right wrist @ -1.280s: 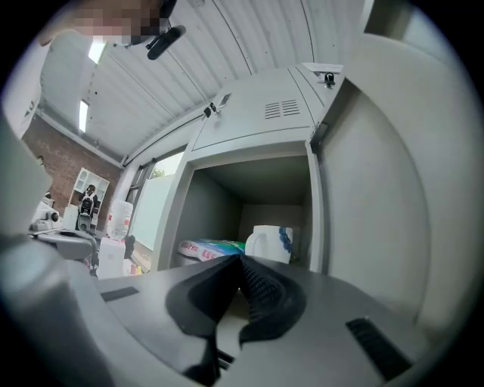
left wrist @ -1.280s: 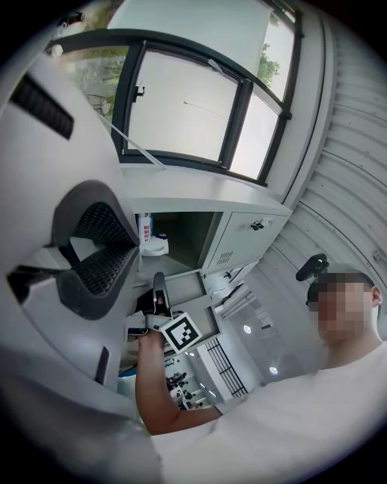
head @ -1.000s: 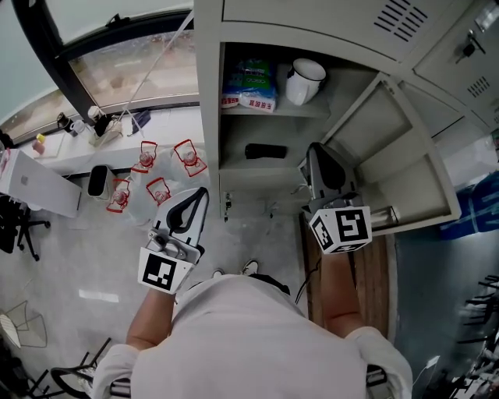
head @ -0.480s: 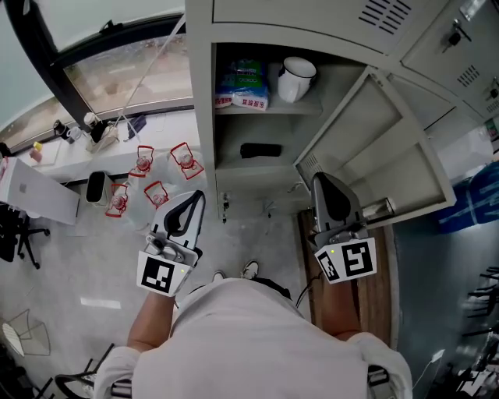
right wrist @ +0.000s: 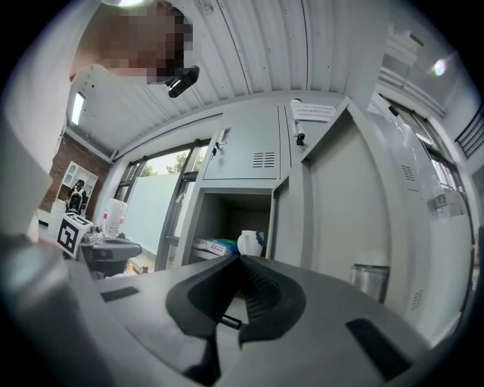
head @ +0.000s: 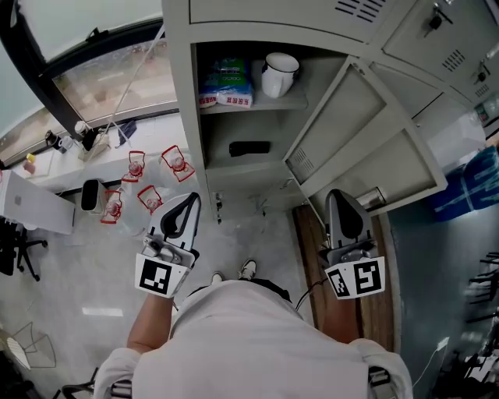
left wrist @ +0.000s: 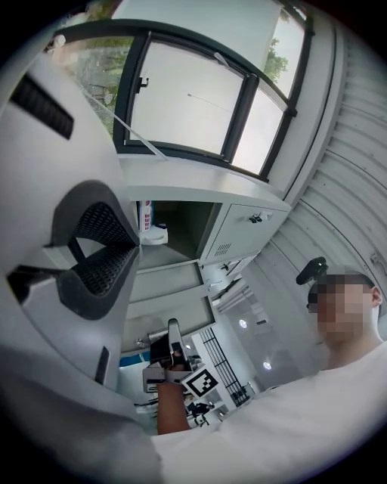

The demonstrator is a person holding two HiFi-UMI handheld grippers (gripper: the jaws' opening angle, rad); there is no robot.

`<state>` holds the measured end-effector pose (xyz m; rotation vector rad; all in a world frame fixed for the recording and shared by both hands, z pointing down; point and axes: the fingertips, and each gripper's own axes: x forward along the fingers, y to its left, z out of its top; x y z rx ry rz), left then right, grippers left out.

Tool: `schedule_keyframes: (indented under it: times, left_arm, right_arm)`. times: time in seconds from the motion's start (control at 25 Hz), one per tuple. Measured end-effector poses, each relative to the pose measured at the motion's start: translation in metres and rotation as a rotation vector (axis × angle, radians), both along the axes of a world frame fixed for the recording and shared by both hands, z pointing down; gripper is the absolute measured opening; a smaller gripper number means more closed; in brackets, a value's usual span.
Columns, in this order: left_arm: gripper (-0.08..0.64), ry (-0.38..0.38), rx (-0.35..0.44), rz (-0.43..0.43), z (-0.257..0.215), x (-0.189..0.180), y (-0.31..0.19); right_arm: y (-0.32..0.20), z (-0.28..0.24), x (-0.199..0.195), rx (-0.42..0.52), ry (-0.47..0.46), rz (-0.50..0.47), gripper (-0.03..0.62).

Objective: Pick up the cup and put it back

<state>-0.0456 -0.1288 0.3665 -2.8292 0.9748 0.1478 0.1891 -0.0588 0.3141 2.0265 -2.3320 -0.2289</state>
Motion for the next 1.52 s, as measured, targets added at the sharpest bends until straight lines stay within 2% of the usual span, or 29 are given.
schedule_keyframes:
  times: [0.28,1.52]
  left_arm:
    - [0.020,0.001,0.013,0.017,-0.002,0.002,0.004]
    - [0.020,0.015,-0.020,0.078,0.010,-0.017,0.037]
  right_arm:
    - [0.022,0.006,0.010,-0.012,-0.002,0.048,0.017]
    - [0.069,0.014,-0.036,-0.038,0.029,0.089,0.017]
